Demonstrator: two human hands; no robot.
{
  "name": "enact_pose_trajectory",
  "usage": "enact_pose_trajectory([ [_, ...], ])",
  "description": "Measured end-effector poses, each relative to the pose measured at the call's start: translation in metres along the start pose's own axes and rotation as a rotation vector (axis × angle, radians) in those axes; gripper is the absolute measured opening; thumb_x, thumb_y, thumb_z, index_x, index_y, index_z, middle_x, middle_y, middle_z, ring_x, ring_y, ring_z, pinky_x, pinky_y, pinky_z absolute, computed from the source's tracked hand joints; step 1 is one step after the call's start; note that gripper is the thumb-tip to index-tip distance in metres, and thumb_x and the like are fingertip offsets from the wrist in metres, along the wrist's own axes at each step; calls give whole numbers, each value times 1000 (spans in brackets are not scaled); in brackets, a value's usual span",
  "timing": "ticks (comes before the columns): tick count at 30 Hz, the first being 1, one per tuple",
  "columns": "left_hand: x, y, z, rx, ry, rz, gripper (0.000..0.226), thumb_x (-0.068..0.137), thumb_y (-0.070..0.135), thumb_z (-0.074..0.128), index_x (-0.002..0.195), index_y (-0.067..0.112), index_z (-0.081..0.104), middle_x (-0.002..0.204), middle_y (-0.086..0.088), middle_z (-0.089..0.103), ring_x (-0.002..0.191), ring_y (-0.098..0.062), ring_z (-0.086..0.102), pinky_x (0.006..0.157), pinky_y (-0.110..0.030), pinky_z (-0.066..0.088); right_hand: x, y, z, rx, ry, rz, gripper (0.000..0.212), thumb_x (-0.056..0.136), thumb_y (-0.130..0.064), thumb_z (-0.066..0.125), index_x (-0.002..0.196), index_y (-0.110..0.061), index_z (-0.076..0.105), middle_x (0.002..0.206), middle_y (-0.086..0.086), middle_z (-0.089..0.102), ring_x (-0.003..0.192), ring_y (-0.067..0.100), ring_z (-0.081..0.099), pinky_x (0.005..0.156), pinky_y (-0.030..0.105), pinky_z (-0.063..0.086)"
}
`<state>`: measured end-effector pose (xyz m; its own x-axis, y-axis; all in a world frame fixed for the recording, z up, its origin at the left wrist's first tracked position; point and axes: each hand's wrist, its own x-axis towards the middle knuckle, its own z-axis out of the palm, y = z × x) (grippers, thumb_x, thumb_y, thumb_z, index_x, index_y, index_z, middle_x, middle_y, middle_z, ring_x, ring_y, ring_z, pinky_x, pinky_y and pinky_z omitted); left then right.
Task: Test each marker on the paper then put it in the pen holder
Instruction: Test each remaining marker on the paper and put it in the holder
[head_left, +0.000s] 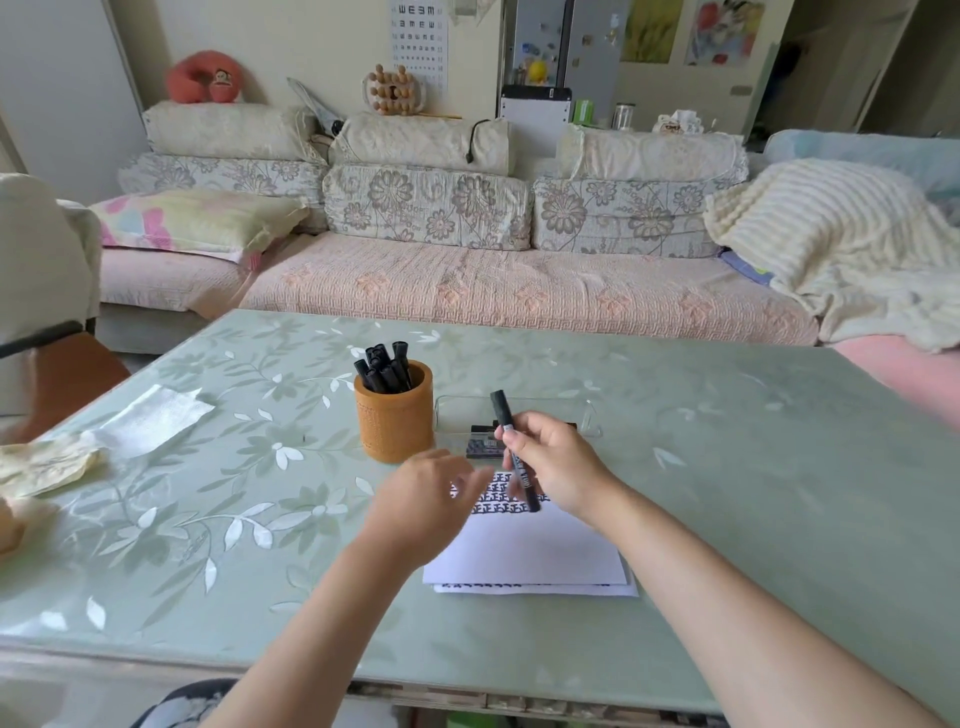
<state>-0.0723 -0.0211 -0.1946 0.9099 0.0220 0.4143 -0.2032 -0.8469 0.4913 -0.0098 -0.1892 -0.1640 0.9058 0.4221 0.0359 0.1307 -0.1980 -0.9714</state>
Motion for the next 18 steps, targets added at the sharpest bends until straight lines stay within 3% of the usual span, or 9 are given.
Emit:
enact_pose_trajectory([
  [3, 5, -14, -2, -28, 173, 20, 15, 93, 30, 57, 100, 20, 65, 95, 8, 59, 87, -13, 57, 74, -31, 51, 2, 5, -5, -259, -41, -47, 17, 102, -23, 47, 102, -20, 63, 67, -4, 49, 51, 13, 45, 53, 27, 38],
  [5, 6, -18, -5, 5, 167, 98, 29, 92, 24, 59, 121, 21, 60, 113, 7, 58, 104, -15, 54, 88, -27, 47, 0, 5, -6, -434, -92, -47, 19, 101, -29, 48, 94, -26, 65, 66, -4, 51, 56, 11, 43, 59, 28, 36],
  [7, 5, -17, -6, 72, 112, 214, 39, 90, 20, 63, 129, 20, 58, 122, 7, 57, 112, -13, 49, 94, -22, 39, -2, 4, -8, -572, -137, -37, 27, 101, -33, 47, 83, -18, 60, 65, -3, 51, 57, 12, 42, 61, 32, 33],
  [11, 4, -17, 0, 108, 28, 293, 26, 89, 20, 67, 114, 21, 66, 97, 8, 63, 91, -15, 55, 76, -29, 50, -5, 4, -10, -669, -219, -41, 25, 100, -37, 50, 82, -23, 61, 71, -4, 52, 62, 11, 44, 62, 31, 34],
  [13, 4, -18, 2, 129, 5, 314, 17, 88, 23, 68, 105, 23, 68, 85, 8, 61, 80, -16, 55, 66, -27, 48, -7, 5, -12, -668, -244, -36, 24, 99, -37, 51, 78, -30, 60, 73, -5, 54, 63, 10, 45, 62, 29, 35],
  [18, 8, -17, 2, 128, -25, 353, 14, 91, 30, 62, 101, 22, 66, 82, 8, 60, 77, -14, 53, 64, -24, 43, -8, 12, -21, -668, -243, -31, 35, 99, -35, 52, 65, -27, 51, 57, -13, 46, 56, 7, 39, 58, 27, 32],
])
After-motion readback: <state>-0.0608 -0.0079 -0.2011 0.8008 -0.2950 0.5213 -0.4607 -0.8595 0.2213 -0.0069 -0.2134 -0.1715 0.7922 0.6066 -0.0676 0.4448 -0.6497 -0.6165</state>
